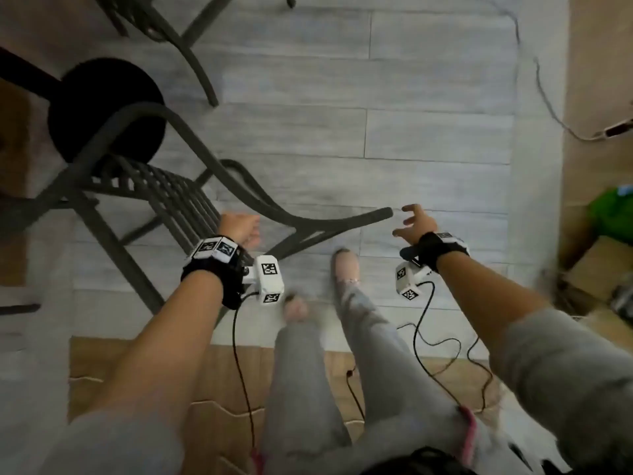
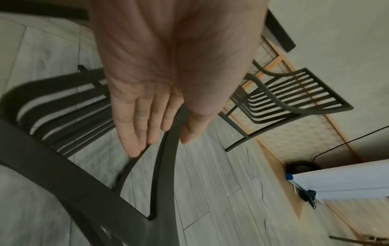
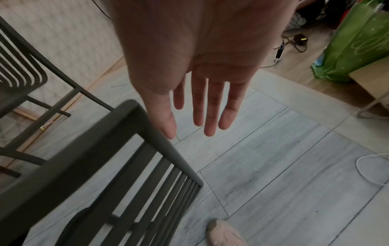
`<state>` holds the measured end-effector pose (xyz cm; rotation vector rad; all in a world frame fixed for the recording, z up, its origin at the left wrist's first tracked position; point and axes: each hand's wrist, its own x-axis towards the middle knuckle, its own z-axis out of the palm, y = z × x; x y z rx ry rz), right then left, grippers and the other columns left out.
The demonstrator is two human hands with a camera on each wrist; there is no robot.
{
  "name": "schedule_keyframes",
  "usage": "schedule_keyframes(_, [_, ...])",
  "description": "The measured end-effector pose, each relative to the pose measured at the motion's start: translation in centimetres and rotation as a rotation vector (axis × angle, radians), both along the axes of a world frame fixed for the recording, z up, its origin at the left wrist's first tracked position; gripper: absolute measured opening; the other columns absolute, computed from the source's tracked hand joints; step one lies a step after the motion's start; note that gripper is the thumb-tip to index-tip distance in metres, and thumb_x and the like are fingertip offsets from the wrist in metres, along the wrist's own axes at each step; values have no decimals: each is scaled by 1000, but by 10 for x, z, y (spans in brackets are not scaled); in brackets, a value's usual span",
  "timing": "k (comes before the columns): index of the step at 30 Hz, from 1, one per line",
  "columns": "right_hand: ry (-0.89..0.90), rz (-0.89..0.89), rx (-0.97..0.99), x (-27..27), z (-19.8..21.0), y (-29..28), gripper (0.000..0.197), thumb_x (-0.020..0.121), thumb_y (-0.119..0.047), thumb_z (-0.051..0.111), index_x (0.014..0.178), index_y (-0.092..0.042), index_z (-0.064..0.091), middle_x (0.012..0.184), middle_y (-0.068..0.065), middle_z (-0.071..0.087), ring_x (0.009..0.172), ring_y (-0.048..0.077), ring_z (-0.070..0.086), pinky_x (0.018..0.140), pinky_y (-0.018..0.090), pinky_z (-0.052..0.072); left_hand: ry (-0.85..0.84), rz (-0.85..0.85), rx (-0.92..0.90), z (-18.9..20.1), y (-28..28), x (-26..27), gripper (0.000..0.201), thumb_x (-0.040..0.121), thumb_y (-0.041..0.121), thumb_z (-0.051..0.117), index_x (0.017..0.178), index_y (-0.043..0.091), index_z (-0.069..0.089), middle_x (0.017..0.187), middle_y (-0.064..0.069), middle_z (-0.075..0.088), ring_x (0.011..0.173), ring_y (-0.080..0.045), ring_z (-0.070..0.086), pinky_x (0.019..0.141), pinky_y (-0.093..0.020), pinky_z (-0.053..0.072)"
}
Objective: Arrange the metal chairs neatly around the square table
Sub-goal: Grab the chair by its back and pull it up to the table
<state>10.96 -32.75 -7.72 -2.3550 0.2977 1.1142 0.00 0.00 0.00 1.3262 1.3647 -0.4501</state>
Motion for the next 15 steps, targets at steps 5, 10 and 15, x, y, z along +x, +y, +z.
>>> schedule_keyframes(5, [36, 123, 48, 8, -34, 17, 64, 77, -3, 72, 132, -23, 45, 124, 16, 59, 108, 33, 59, 89, 35, 46, 10, 19, -2, -57, 5, 28, 82, 76, 35, 70, 139, -1, 32, 131, -18, 56, 94, -27, 64, 57, -30, 55])
schedule_keyframes(10, [-11, 212, 81, 8, -65, 32, 46, 83, -9, 67, 125, -23, 54, 117, 12, 67, 106, 28, 62, 79, 23, 41, -69, 240, -23, -86, -3, 29, 72, 86, 11, 62, 142, 4, 18, 133, -21, 51, 103, -33, 65, 85, -56, 55])
schedule_keyframes(15, [-3, 221, 57, 10, -76, 33, 30, 92, -13, 53, 119, -26, 58, 116, 12, 67, 98, 28, 63, 76, 27, 44, -106, 321, -34, -89, -8, 29, 41, 88, 1, 53, 121, 9, 29, 119, -21, 49, 104, -37, 64, 82, -63, 53])
